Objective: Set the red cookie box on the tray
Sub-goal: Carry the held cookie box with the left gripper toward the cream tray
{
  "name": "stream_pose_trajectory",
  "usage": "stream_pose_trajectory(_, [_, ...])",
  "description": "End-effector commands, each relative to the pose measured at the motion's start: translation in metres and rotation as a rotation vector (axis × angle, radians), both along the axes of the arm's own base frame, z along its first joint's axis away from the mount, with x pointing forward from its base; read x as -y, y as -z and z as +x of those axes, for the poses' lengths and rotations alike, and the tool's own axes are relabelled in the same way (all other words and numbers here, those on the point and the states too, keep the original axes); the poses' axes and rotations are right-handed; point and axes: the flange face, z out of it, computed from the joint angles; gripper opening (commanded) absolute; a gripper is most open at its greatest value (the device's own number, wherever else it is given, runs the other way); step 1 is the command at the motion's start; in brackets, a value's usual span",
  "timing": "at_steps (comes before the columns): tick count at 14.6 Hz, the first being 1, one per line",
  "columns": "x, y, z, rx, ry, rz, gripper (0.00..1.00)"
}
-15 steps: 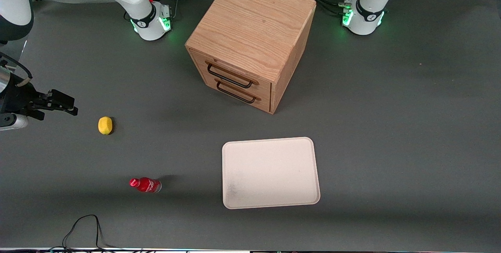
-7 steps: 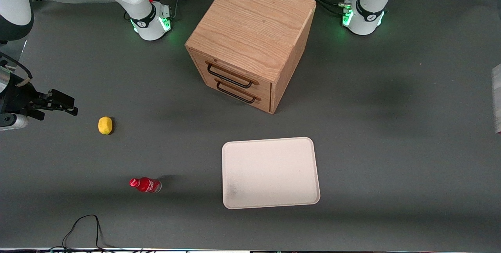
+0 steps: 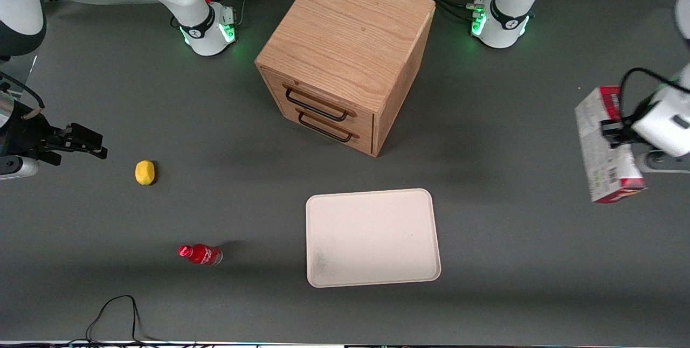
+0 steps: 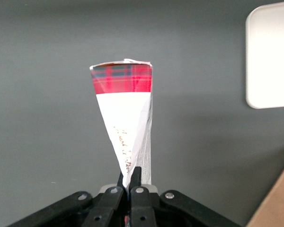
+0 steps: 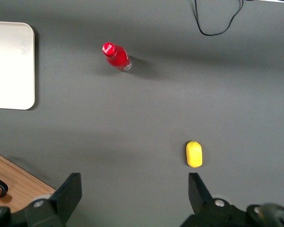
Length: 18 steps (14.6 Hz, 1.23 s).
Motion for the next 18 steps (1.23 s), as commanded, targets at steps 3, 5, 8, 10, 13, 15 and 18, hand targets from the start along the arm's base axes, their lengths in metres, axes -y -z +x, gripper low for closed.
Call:
stream_pose_trajectory(3, [0.114, 0.0, -0.004, 0.021, -0.129, -0.041, 0.0])
stream_pose_trajectory(5, [0.147, -0.001, -0.006, 0.016, -0.148, -0.097, 0.0])
stream_pose_trajectory(8, [0.192, -0.001, -0.011, 0.005, -0.11, -0.154, 0.0])
stream_pose_trajectory(10, [0.223, 0.005, -0.014, 0.005, -0.129, -0.166, 0.0])
stream_pose_trajectory(13, [0.248, 0.016, -0.01, 0.012, -0.161, -0.176, 0.0])
stream_pose_trajectory(15, [0.256, 0.024, -0.01, 0.007, -0.16, -0.171, 0.0])
stream_pose_trajectory(18, [0.258, 0.042, -0.003, 0.003, -0.161, -0.162, 0.0])
